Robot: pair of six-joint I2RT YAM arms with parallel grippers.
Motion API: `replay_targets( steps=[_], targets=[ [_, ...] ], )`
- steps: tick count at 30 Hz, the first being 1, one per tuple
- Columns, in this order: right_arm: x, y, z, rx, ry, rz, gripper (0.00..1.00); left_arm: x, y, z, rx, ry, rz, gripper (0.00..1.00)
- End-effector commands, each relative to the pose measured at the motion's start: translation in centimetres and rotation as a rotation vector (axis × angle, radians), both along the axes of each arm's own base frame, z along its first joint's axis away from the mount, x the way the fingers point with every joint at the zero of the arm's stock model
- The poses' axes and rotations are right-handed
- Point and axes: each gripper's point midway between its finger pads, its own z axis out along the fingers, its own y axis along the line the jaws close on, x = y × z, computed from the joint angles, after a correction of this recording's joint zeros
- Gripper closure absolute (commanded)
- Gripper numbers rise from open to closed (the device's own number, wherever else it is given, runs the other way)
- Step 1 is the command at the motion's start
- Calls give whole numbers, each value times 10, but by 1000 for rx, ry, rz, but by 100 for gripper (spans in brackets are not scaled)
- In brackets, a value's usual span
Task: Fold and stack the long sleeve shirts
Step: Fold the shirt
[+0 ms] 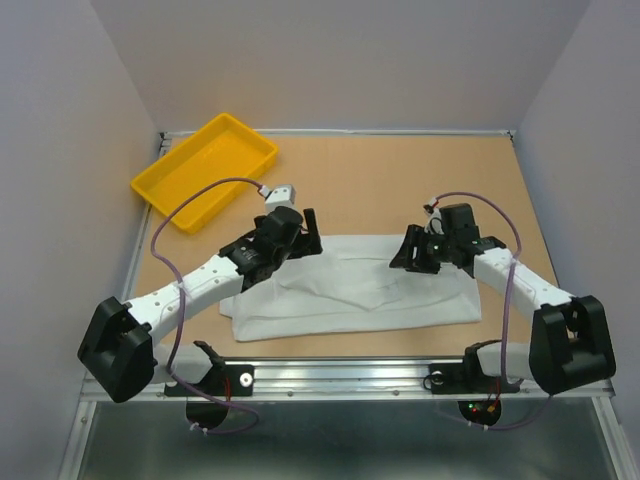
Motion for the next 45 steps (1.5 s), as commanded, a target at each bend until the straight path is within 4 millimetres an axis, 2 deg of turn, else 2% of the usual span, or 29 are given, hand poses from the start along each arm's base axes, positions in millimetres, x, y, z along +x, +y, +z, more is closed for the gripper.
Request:
replay_targets(
  steps=[1, 6, 13, 22, 34, 36, 41, 42, 45],
  targets=[
    [18, 6, -3, -92, -46, 40, 40, 15, 51, -27, 19, 81, 147, 5],
    [31, 12, -18, -164, -61, 75, 42, 32, 79, -47, 32, 132, 204, 5],
    [45, 30, -37, -223, -70, 159, 42, 49, 95, -65, 71, 165, 215, 5],
    [53, 35, -52, -258, -79, 174, 43, 61, 108, -70, 96, 169, 229, 5],
    [50, 51, -57, -232, -89, 272, 50, 64, 113, -84, 108, 204, 224, 5],
    [51, 54, -53, -225, -102, 284, 54, 65, 114, -84, 111, 205, 225, 5],
    [53, 60, -42, -204, -137, 311, 56, 63, 116, -94, 122, 230, 225, 5],
    [54, 61, -39, -198, -145, 317, 59, 64, 116, -94, 123, 232, 226, 5],
    [53, 65, -39, -189, -145, 333, 61, 63, 117, -98, 128, 244, 226, 5]
  ],
)
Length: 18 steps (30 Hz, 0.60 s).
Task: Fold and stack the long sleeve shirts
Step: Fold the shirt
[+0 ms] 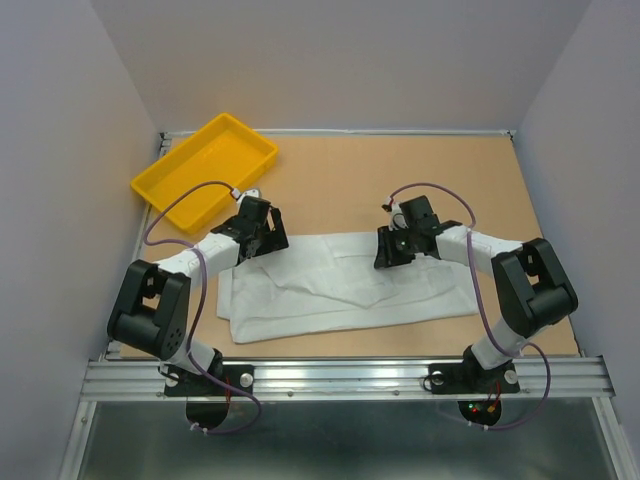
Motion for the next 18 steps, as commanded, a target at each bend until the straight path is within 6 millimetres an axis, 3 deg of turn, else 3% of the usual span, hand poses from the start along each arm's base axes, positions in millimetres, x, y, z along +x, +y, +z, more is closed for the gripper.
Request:
replay_targets(
  steps=[1, 5, 8, 12, 18],
  targets=[
    [22, 21, 30, 64, -99, 61, 61, 13, -1, 12, -6, -39, -5, 5],
    [20, 23, 25, 63, -84, 69, 67, 14, 1, 12, -2, -40, -6, 5],
    [19, 23, 26, 62, -88, 71, 86, 15, 1, 14, -3, -43, -3, 5],
    [16, 26, 38, 89, -104, 82, 99, 17, 4, 17, 1, -52, 5, 5],
    [-11, 30, 85, 181, -147, 151, 99, 20, 9, 25, 5, -61, 25, 5]
  ],
)
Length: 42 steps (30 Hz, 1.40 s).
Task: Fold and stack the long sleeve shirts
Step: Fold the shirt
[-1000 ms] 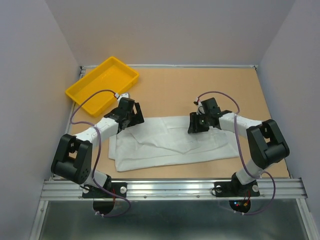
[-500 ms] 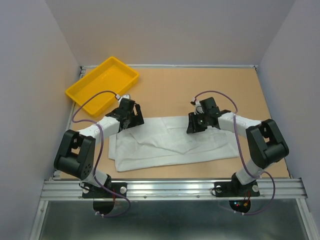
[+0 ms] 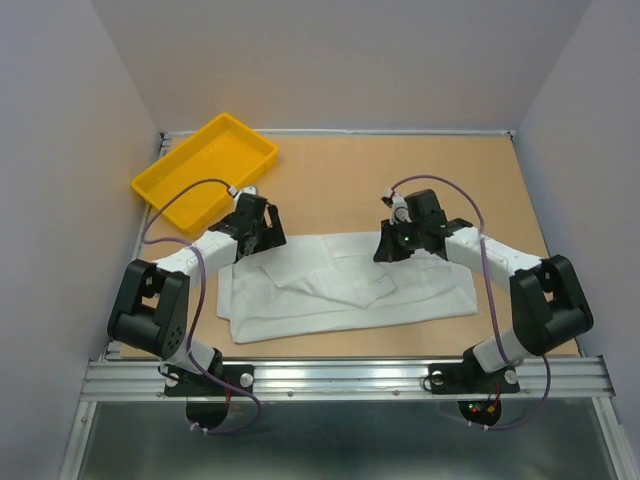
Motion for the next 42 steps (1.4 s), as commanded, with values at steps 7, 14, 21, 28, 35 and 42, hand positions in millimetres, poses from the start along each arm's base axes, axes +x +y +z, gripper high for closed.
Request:
replay_targets(
  steps=[7, 14, 21, 28, 35, 42],
  targets=[
    [-82, 16, 97, 225, -15, 230, 99, 26, 6, 42, 2, -100, 47, 5],
    [-144, 6, 143, 339, -66, 314, 99, 43, 7, 32, 9, -70, 69, 5],
    [-184, -1, 182, 446, -140, 391, 99, 54, -2, 5, -14, 2, 74, 5],
    [-201, -7, 182, 463, -123, 396, 100, 55, -4, -8, -23, 28, 90, 5],
    [-219, -12, 177, 462, -56, 443, 99, 53, 3, -12, 9, 29, 103, 5],
    [-238, -11, 178, 514, 43, 515, 99, 56, 9, -12, 29, 24, 130, 5]
  ],
)
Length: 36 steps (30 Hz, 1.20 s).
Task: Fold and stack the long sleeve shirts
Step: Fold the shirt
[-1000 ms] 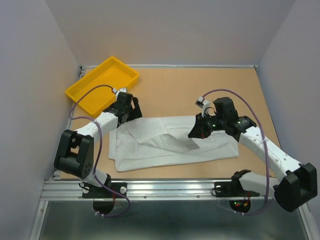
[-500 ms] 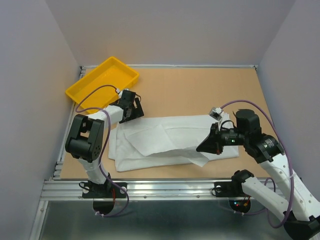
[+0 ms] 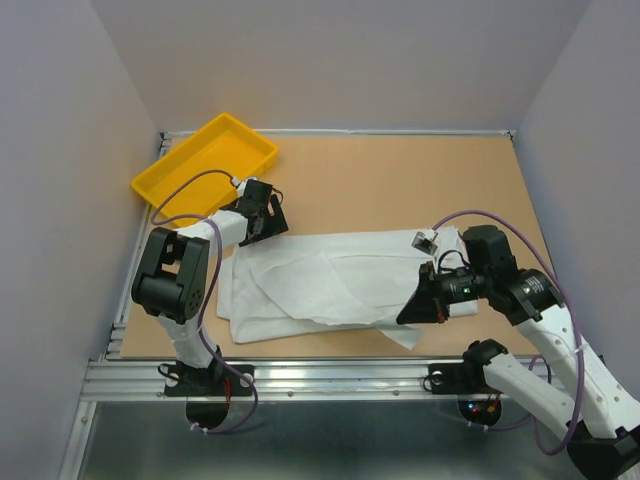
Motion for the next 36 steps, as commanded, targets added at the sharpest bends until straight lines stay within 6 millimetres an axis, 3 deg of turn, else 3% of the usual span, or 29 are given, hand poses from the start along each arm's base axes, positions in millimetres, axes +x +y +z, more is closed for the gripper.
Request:
replay_targets(
  steps=[1, 8, 17, 19, 21, 25, 26, 28, 29, 30, 32, 36],
  targets=[
    [-24, 1, 10, 69, 58, 115, 99, 10, 7, 9, 22, -32, 40, 5],
    [-41, 1, 20, 132, 127, 191, 99, 14, 10, 10, 30, -35, 60, 5],
    [-39, 3, 10, 99, 187, 177, 100, 9, 26, 6, 38, -29, 146, 5],
    [-36, 5, 11, 89, 187, 176, 99, 10, 23, 12, 19, -41, 139, 5],
    [-30, 7, 11, 72, 183, 167, 99, 12, 18, 32, -12, -89, 126, 5],
    [-6, 12, 8, 7, 146, 111, 99, 14, 12, 84, -43, -210, 77, 5],
    [5, 13, 9, -21, 103, 79, 100, 13, 9, 108, -43, -272, 39, 5],
    [22, 16, 6, -65, 86, 44, 99, 7, -2, 130, -31, -331, -30, 4],
    [33, 16, 4, -96, 50, 17, 99, 3, -7, 151, -40, -395, -65, 4],
    [44, 18, 13, -100, 12, 0, 99, -1, -14, 159, -17, -426, -141, 4],
    [68, 21, 12, -139, -23, -62, 99, -18, -42, 174, -20, -492, -272, 4],
    [116, 25, 24, -194, -102, -203, 100, -52, -86, 162, -17, -486, -470, 4]
  ],
)
